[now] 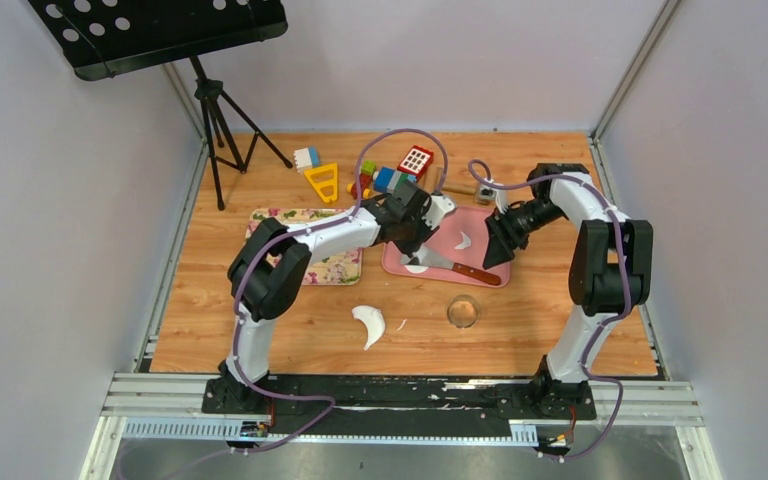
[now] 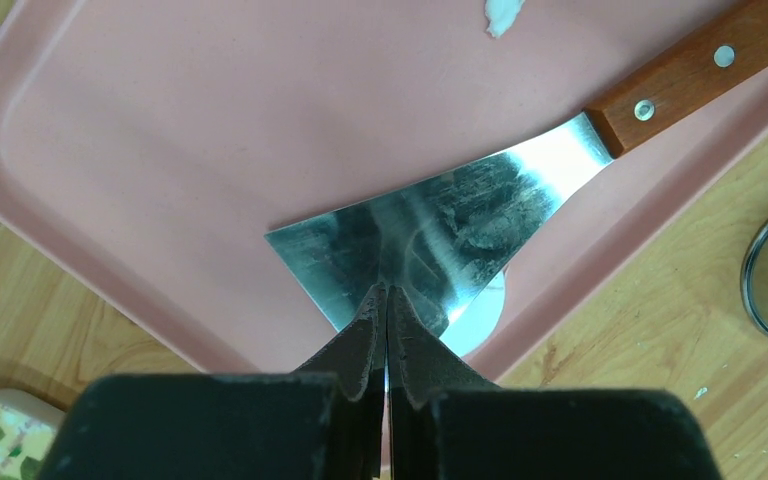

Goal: Roll out the dumpling wrappers from the dough
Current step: Pick up the spatula from the work surface.

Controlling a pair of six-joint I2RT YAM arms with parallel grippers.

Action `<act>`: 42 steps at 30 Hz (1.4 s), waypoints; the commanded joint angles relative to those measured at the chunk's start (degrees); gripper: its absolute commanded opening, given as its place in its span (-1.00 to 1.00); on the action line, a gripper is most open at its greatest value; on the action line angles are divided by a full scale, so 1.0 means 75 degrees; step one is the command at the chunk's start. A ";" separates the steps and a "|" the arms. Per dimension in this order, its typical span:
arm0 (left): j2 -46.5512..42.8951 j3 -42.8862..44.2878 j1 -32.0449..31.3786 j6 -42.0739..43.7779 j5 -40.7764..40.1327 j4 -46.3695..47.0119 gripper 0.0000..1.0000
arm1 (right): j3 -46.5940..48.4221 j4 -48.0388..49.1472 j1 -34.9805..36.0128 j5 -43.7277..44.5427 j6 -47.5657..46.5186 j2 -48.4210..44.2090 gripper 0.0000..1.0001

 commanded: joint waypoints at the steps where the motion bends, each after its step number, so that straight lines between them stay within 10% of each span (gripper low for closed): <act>1: -0.0232 -0.0026 -0.0013 -0.0079 0.0172 0.0195 -1.00 | -0.0047 0.0123 0.0009 -0.0291 -0.0137 -0.0231 0.25; 15: 0.0643 -0.0394 -0.0047 -0.0042 0.0251 0.0010 -1.00 | -0.0268 0.0250 0.0029 -0.0084 -0.0634 -0.0471 0.30; 23: 0.0149 -0.0083 0.0190 -0.0227 0.0357 -0.0096 -1.00 | -0.1614 0.2495 0.0791 0.0729 -0.0842 -0.1625 0.49; 30: -0.1310 0.0275 0.1050 -0.0488 0.0970 -0.0271 -0.09 | -0.1712 0.3199 0.1156 0.1734 -0.0562 -0.1282 0.51; 42: -0.2916 -0.1335 0.2372 -0.0248 0.1794 -0.0145 0.19 | -0.1938 0.4253 0.1979 0.2645 -0.0232 -0.0852 0.48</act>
